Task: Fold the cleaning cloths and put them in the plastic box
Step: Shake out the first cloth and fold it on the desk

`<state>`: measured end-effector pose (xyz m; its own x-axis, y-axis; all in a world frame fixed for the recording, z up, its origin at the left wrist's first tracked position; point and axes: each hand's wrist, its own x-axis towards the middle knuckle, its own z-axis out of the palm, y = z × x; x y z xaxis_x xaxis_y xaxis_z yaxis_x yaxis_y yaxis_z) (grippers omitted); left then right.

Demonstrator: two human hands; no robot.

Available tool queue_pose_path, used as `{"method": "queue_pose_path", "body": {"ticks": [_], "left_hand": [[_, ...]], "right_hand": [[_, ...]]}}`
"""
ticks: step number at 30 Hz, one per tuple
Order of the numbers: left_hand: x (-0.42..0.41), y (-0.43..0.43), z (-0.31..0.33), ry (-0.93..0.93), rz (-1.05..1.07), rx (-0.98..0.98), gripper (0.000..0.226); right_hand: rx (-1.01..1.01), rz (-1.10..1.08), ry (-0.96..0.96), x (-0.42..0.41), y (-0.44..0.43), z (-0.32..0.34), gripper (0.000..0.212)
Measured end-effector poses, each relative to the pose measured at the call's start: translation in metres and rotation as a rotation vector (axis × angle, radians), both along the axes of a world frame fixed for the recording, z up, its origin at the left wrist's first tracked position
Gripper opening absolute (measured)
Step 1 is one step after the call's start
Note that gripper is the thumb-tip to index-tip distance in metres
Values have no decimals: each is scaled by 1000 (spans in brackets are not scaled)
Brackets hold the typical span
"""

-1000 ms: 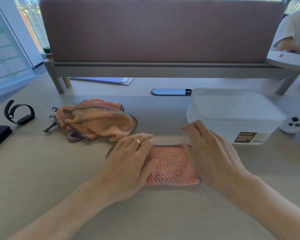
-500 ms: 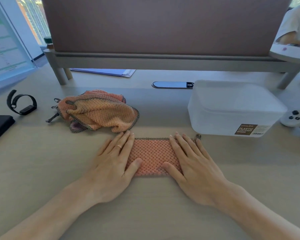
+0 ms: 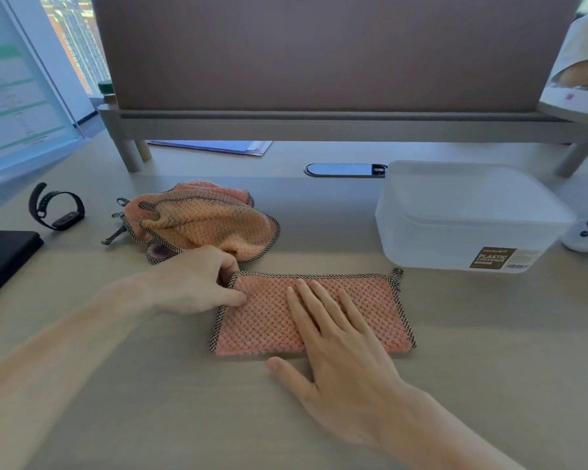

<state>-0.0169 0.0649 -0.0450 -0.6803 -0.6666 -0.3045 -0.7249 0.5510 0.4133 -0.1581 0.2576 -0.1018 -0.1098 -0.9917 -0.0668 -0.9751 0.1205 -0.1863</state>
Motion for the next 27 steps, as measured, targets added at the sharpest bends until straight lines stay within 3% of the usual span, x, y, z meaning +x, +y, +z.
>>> {"method": "queue_pose_path", "body": {"ticks": [4, 6, 9, 11, 14, 17, 20, 23, 27], "left_hand": [[-13, 3, 21, 180, 115, 407, 17], [-30, 12, 32, 319, 170, 480, 21], [-65, 29, 47, 441, 176, 477, 32], [-89, 39, 50, 427, 120, 476, 31], [-121, 52, 41, 352, 27, 454, 24], [-144, 67, 26, 230, -50, 425, 21], [-156, 77, 13, 173, -57, 458, 29], [-160, 75, 4, 184, -40, 478, 32], [-157, 65, 5, 192, -101, 443, 18]], "right_hand": [[-10, 10, -22, 0, -1, 0, 87], [-36, 24, -114, -4, 0, 3, 86], [-162, -39, -576, -22, 9, 21, 76], [-288, -210, -948, -39, 22, 33, 69], [-332, -416, -1240, -62, 38, 42, 63], [-281, -522, -1271, -75, 44, 44, 58], [-155, -559, -1094, -84, 46, 42, 60], [-126, -581, -1023, -90, 46, 35, 48], [-207, -591, -1036, -99, 46, 26, 20]]}}
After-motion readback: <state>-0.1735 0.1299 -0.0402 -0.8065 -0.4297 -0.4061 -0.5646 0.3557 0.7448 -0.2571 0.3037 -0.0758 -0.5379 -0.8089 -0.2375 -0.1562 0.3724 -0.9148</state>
